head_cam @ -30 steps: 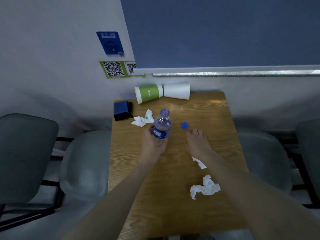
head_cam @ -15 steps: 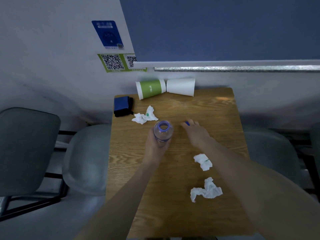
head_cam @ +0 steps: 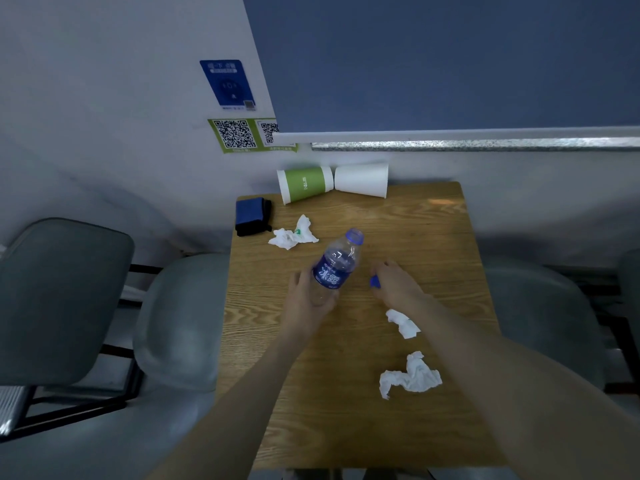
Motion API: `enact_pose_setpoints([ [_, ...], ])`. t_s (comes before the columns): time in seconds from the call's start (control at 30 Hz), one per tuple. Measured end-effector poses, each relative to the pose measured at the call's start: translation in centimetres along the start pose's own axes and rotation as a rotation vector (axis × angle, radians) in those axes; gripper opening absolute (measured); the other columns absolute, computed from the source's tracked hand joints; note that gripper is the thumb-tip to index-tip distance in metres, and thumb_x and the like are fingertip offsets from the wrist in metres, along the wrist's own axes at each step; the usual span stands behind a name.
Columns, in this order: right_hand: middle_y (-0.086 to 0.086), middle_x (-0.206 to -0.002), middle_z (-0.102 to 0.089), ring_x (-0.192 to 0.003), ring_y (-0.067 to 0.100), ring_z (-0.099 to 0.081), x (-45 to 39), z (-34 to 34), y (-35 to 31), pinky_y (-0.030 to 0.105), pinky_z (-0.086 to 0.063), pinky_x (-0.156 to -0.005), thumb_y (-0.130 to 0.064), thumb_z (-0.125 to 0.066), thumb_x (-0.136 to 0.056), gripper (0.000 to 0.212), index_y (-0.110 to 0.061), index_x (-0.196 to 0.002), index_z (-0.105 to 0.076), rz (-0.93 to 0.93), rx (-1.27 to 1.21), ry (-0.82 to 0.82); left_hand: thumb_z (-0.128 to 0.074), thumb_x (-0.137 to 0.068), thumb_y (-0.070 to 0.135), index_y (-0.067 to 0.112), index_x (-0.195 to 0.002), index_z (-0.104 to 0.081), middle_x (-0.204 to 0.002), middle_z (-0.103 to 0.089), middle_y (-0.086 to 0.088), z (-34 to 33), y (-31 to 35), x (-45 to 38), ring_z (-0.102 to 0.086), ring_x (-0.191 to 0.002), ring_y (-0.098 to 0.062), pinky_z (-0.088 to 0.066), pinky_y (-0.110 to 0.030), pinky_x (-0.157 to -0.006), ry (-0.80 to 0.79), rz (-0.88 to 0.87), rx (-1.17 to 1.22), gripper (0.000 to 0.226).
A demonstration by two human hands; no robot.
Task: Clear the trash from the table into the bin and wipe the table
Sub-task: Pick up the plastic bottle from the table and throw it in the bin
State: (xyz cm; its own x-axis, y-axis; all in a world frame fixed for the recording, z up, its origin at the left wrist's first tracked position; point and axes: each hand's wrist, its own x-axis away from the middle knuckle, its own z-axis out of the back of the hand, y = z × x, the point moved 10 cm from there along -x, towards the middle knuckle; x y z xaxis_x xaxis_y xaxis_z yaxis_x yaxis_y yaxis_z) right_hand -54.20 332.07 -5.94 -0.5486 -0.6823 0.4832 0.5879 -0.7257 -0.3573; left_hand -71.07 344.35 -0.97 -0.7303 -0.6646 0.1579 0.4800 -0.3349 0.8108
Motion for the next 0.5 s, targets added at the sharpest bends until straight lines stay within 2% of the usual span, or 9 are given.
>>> enact_pose_setpoints([
  [0.07, 0.009, -0.122, -0.054, -0.097, 0.023, -0.061, 0.0, 0.9, 0.2, 0.033, -0.052, -0.081, -0.017, -0.062, -0.093, 0.029, -0.011, -0.122, -0.060, -0.045, -0.137, 0.015, -0.075, -0.082, 0.042, 0.045, -0.140, -0.036, -0.128, -0.042, 0.014, 0.7, -0.5, 0.6, -0.048, -0.111, 0.014, -0.039, -0.008, -0.081, -0.007, 0.002, -0.026, 0.070],
  [0.17, 0.007, -0.116, -0.063, -0.093, 0.016, -0.059, 0.1, 2.9, 0.6, 0.025, -0.046, -0.074, -0.020, -0.065, -0.093, 0.029, -0.010, -0.120, -0.062, -0.098, -0.402, 0.033, -0.074, -0.081, 0.046, 0.049, -0.141, -0.033, -0.122, -0.043, 0.014, 1.7, -1.5, 1.4, -0.056, -0.103, -0.001, -0.043, -0.014, -0.076, -0.047, 0.027, -0.091, 0.073],
  [0.27, 0.001, -0.108, -0.065, -0.091, 0.014, -0.062, 0.4, 5.0, 1.0, 0.024, -0.048, -0.074, -0.028, -0.068, -0.092, 0.026, -0.014, -0.113, -0.063, -0.177, -0.621, 0.057, -0.067, -0.076, 0.062, 0.052, -0.144, -0.026, -0.118, -0.052, 0.022, 2.5, -2.3, 1.9, -0.060, -0.097, -0.002, -0.045, -0.020, -0.068, -0.092, 0.048, -0.184, 0.079],
  [0.37, 0.001, -0.099, -0.070, -0.081, 0.009, -0.067, 0.6, 6.4, 0.5, 0.021, -0.049, -0.064, -0.024, -0.069, -0.092, 0.024, -0.013, -0.113, -0.066, -0.221, -0.820, 0.030, -0.064, -0.076, 0.065, 0.055, -0.144, -0.020, -0.115, -0.061, 0.021, 3.0, -2.4, 2.1, -0.063, -0.093, -0.004, -0.045, -0.023, -0.064, -0.141, 0.051, -0.278, 0.082],
  [0.5, -0.003, -0.104, -0.073, -0.092, 0.012, -0.071, 1.2, 6.8, -1.7, 0.030, -0.056, -0.080, -0.021, -0.071, -0.091, 0.022, -0.024, -0.113, -0.068, -0.136, -0.840, -0.111, -0.059, -0.076, 0.068, 0.055, -0.146, -0.016, -0.111, -0.061, 0.017, 3.1, -0.9, 1.9, -0.062, -0.089, -0.006, -0.052, -0.029, -0.066, -0.173, -0.002, -0.403, 0.083],
])
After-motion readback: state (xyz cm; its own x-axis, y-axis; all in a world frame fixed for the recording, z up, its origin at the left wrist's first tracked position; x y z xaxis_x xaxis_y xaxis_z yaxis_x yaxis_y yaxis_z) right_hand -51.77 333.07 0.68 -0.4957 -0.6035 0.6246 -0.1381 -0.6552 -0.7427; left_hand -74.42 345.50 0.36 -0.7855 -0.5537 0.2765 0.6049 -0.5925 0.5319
